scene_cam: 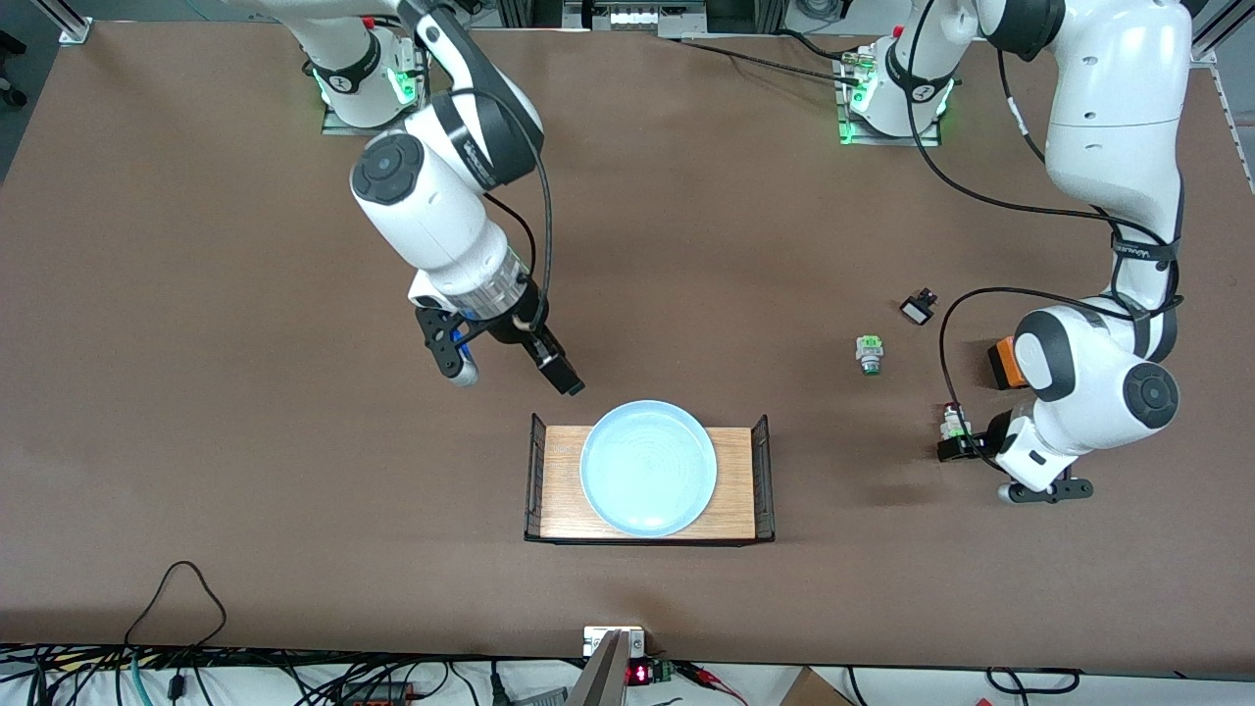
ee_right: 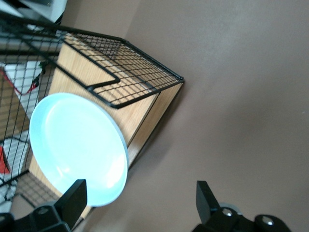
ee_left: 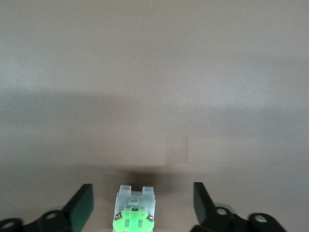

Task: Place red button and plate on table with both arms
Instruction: 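Lower the button beside the orange box while the right gripper approaches, then withdraw the left gripper while the right gripper reaches the plate rim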

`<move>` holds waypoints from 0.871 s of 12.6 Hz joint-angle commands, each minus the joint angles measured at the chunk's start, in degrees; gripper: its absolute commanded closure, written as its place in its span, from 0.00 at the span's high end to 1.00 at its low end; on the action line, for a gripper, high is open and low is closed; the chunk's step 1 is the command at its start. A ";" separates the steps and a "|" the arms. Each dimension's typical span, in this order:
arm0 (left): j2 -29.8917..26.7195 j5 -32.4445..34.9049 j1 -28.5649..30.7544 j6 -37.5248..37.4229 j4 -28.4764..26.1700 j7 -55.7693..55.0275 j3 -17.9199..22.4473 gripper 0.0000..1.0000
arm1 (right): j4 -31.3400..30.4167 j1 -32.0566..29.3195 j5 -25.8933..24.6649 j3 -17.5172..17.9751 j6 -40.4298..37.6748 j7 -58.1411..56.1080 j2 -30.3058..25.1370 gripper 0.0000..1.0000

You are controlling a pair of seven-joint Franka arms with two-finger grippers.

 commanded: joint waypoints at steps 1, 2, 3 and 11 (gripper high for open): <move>-5.51 -0.88 -0.13 -3.67 -0.53 -0.03 0.32 1.00 | 0.83 0.87 0.94 -0.60 4.31 4.86 2.75 1.00; -7.45 -0.88 -0.04 -5.33 -0.71 -0.21 0.41 1.00 | 1.10 1.40 0.85 -0.60 6.51 5.31 3.63 1.00; -9.29 -0.88 0.14 -7.09 -0.80 -0.56 0.41 1.00 | 2.14 1.49 0.85 -0.60 7.49 5.32 4.69 1.00; -26.08 12.30 1.71 -24.58 -1.24 -3.72 -0.11 1.00 | 7.95 1.58 0.85 -0.60 11.63 5.23 12.42 1.00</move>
